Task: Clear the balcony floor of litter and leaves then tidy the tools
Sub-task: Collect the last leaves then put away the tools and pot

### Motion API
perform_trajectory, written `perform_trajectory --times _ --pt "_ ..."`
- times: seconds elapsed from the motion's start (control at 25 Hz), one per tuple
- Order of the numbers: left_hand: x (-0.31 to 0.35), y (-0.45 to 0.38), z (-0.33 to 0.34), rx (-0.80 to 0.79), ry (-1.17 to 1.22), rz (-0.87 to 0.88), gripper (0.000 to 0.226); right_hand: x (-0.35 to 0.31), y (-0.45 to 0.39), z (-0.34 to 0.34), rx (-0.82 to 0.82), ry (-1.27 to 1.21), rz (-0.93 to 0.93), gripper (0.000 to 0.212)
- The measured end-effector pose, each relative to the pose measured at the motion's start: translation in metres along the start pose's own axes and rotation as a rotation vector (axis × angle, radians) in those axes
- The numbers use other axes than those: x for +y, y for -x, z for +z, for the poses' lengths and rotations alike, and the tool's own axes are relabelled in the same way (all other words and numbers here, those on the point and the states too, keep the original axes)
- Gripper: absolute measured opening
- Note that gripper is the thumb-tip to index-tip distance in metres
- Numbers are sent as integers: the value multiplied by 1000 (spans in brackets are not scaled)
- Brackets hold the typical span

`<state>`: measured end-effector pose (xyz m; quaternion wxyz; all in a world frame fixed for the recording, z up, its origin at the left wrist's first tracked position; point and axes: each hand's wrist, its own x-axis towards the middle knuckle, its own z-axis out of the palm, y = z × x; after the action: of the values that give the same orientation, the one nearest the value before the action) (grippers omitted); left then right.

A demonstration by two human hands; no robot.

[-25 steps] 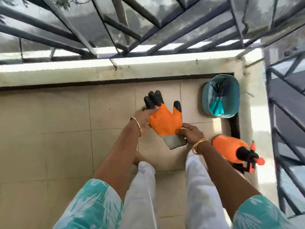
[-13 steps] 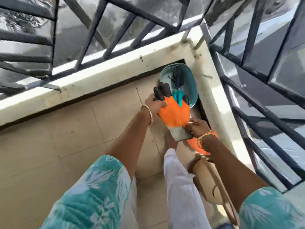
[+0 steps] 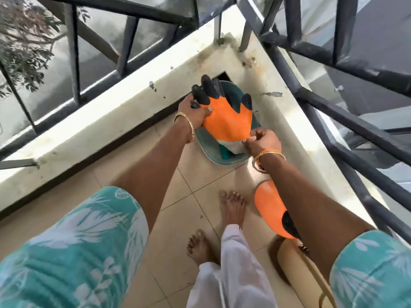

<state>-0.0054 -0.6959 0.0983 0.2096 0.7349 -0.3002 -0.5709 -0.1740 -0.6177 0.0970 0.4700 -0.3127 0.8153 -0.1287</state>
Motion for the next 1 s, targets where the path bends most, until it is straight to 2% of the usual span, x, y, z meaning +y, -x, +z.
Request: perform_trajectory --times 0.2,0.32,0.44,0.52,0.64,0.72,0.8,0.88,1.0 --pt "-31 -53 27 -27 -14 15 50 22 -47 42 62 -46 75 11" --pt "-50 -66 36 -55 -151 -33 50 36 -61 59 65 89 142 6" --pt "-67 -78 42 6 -251 -79 36 37 -74 69 14 147 230 28" --pt "-68 -79 44 40 -336 -90 38 31 -76 70 46 182 243 30" --pt "-61 -68 49 40 -590 -104 35 22 -70 64 83 327 130 28" --pt "-57 -54 51 3 -668 -96 36 19 -59 62 69 474 2 37" --pt "-58 -40 52 -37 -680 -84 49 20 -51 64 90 664 -112 39" --pt "-60 -20 49 -68 -695 -24 68 25 -47 67 -34 940 -207 36" --pt "-68 11 32 -96 -841 133 74 34 -32 64 -259 1200 -259 44"
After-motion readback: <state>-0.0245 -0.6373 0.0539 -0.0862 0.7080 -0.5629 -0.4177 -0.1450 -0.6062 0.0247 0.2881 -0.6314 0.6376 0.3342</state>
